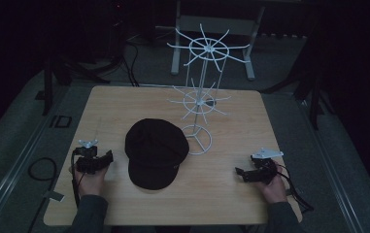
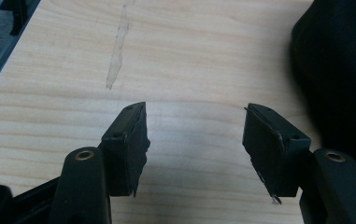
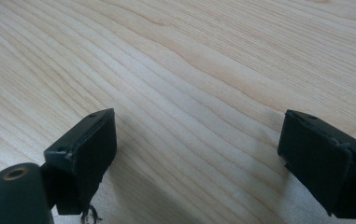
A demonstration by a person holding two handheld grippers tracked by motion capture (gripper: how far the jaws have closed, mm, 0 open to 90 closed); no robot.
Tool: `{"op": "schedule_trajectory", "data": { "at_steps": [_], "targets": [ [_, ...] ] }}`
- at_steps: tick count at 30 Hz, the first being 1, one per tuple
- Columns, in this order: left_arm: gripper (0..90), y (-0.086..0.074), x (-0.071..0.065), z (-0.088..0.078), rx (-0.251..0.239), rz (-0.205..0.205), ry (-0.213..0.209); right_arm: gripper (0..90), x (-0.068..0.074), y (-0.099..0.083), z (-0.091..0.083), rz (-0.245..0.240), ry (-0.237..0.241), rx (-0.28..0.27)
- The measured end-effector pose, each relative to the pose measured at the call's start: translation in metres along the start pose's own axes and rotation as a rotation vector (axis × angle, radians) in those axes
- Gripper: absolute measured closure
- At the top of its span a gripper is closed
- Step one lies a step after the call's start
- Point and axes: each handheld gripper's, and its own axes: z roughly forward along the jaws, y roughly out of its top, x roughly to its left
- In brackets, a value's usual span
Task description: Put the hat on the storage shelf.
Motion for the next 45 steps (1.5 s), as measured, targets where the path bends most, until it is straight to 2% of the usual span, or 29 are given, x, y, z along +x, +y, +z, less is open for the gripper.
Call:
{"op": "schedule_trajectory", "data": {
  "at_steps": [17,29,38,45],
  "targets": [
    [40.3,0.024,-0.014,-0.007,-0.018,0.007,-0.067,11.6,0.000,0.000,0.000,0.001,-0.001,0.001],
    [39.6,0.037,-0.027,-0.008,-0.026,0.025,-0.098,11.6,0.000,0.000,0.000,0.003,-0.001,0.001],
    [39.5,0.041,-0.040,0.000,-0.014,0.034,-0.116,11.6,0.000,0.000,0.000,0.003,-0.001,0.001],
    [42.4,0.041,-0.050,0.010,0.014,0.045,-0.139,11.7,0.000,0.000,0.000,0.003,-0.001,0.001]
  ]
}}
